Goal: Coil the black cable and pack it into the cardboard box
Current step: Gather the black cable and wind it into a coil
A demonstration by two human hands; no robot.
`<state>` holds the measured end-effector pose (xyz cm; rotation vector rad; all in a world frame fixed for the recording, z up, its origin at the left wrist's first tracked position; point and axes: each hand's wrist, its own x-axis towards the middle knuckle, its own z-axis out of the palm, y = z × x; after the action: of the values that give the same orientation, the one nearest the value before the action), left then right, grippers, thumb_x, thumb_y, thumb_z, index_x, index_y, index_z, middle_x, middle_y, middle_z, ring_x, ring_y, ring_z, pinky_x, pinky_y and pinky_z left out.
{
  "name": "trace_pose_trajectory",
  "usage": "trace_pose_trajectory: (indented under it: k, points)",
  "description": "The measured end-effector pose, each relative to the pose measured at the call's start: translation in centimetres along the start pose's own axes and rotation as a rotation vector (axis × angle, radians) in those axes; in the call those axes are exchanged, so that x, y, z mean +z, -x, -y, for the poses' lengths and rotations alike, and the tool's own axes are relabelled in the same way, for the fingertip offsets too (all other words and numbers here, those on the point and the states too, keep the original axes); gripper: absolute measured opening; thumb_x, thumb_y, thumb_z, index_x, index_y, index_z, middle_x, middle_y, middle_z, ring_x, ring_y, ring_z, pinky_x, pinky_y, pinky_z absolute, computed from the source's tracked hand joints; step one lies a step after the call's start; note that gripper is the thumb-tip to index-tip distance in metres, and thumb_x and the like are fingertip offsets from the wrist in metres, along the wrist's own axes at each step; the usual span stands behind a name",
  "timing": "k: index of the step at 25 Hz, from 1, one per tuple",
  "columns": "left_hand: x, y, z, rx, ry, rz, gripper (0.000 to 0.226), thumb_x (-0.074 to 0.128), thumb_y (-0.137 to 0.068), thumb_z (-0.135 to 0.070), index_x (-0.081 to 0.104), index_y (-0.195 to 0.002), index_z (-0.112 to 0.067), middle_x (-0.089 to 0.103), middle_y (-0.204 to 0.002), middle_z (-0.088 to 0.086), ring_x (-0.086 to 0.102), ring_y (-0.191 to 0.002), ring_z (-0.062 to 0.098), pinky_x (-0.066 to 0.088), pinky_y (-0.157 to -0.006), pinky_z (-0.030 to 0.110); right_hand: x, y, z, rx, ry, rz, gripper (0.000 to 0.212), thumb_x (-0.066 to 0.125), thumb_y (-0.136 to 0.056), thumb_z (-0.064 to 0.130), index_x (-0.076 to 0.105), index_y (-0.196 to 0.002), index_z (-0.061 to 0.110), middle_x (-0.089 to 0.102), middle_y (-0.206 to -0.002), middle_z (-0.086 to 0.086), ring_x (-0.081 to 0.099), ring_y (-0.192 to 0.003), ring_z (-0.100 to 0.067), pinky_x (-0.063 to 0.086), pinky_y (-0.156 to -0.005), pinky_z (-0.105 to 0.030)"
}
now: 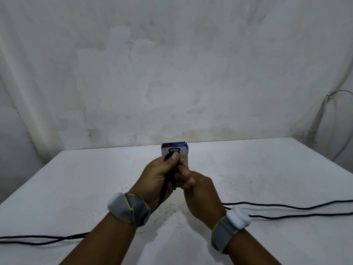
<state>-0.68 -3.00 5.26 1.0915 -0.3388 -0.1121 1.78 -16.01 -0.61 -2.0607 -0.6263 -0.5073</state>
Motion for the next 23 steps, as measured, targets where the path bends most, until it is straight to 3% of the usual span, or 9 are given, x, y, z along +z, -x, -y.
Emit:
trace_pose_trajectory:
  k: [3,7,11,14,19,23]
  points:
    - [-0.6,-0.7,1.1,0.027,0.055,-0.024,0.028,0.05,-0.086,-0.017,0.06,-0.104,0.001,0.073,-0.096,0.023,0.069,-0.096,0.039,0.059,-0.077,0.037,0.9,0.6,0.0,0.03,0.018,0.038,0.022,0.052,-0.095,0.016,0.068,-0.082,0.008,0.07,-0.076,-0.005,0.06,-0.066,-0.015,0.043,-0.061,-0.023]
    - [-1.7,-1.3,1.8,0.096,-0.173,-0.136,0.033,0.048,-0.091,-0.02,0.059,-0.119,-0.006,0.071,-0.111,0.014,0.063,-0.112,0.027,0.05,-0.096,0.033,0.9,1.1,0.5,0.026,0.073,0.126,0.026,0.049,-0.098,0.03,0.069,-0.096,0.014,0.074,-0.085,-0.004,0.064,-0.07,-0.018,0.049,-0.065,-0.028]
    - [-2.3,-1.3,2.2,0.138,-0.725,-0.198,0.03,0.042,-0.099,-0.027,0.056,-0.123,-0.014,0.073,-0.098,-0.02,0.065,-0.1,0.003,0.046,-0.097,0.027,0.1,1.7,0.7,0.066,0.158,0.296,0.028,0.048,-0.098,0.035,0.068,-0.106,0.017,0.075,-0.096,-0.003,0.063,-0.072,-0.015,0.042,-0.067,-0.021]
    - [-2.9,-1.1,2.0,0.183,-0.925,-0.195,0.029,0.042,-0.099,-0.027,0.051,-0.126,-0.019,0.075,-0.082,-0.007,0.068,-0.088,0.004,0.048,-0.088,0.018,-1.5,2.3,1.4,0.07,0.185,0.415,0.028,0.05,-0.097,0.036,0.068,-0.11,0.02,0.073,-0.098,0.004,0.062,-0.075,-0.01,0.043,-0.07,-0.018]
    - [-4.3,-0.3,2.0,0.077,-1.096,-0.139,0.023,0.041,-0.098,-0.036,0.058,-0.104,-0.022,0.074,-0.07,-0.001,0.068,-0.073,0.005,0.046,-0.078,0.025,-6.0,1.3,3.5,0.025,0.179,0.49,0.019,0.053,-0.093,0.035,0.07,-0.095,0.026,0.06,-0.068,0.015,0.052,-0.053,-0.004,0.036,-0.051,-0.013]
    - [-4.0,0.2,2.1,0.006,-1.047,-0.025,0.047,0.034,-0.091,-0.055,0.063,-0.089,-0.018,0.075,-0.068,0.0,0.07,-0.068,0.01,0.048,-0.077,0.03,-8.9,-0.7,4.4,-0.039,0.145,0.413,0.014,0.057,-0.089,0.027,0.071,-0.09,0.028,0.06,-0.06,0.013,0.053,-0.055,-0.005,0.042,-0.05,-0.016]
